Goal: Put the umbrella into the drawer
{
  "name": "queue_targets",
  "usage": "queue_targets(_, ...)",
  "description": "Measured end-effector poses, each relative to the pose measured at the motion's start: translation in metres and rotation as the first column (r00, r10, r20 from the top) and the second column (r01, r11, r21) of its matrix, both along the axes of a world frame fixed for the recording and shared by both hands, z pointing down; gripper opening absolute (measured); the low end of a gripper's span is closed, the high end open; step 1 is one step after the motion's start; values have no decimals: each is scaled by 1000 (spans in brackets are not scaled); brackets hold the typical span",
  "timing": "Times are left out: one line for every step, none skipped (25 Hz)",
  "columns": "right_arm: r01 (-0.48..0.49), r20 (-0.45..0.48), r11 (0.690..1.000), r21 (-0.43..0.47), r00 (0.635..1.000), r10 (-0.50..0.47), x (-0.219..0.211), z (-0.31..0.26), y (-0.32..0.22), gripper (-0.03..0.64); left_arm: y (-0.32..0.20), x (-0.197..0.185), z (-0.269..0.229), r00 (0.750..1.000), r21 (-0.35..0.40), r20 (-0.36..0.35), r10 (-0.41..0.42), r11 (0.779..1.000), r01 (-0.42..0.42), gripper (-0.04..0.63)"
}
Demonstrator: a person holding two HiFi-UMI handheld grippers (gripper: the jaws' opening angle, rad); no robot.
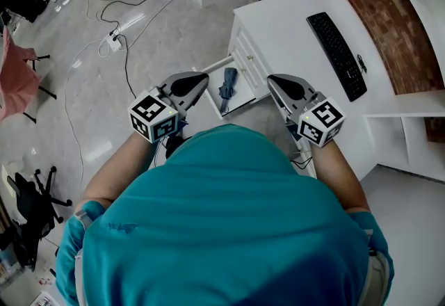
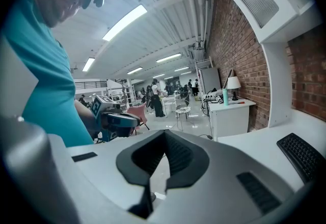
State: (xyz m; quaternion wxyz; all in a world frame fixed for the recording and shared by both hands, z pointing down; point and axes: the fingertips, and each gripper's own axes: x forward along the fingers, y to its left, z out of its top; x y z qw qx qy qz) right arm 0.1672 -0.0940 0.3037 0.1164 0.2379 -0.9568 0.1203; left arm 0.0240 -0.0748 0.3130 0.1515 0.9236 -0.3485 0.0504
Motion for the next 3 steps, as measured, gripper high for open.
queue_targets(1, 1, 1000, 0, 1000, -1, 0, 0, 0, 21, 0, 0, 0, 1000, 0, -1, -1, 1000, 1, 14)
queue_targets(2, 1, 1000, 0, 1000, -2, -1, 0, 0, 21, 1, 0, 0, 1000, 0, -1, -2, 1000, 2, 15)
queue_targets(3, 2, 1000, 0, 1000, -3, -1, 0, 1, 21, 1, 0, 0, 1000, 0, -1, -2, 1000, 2, 15)
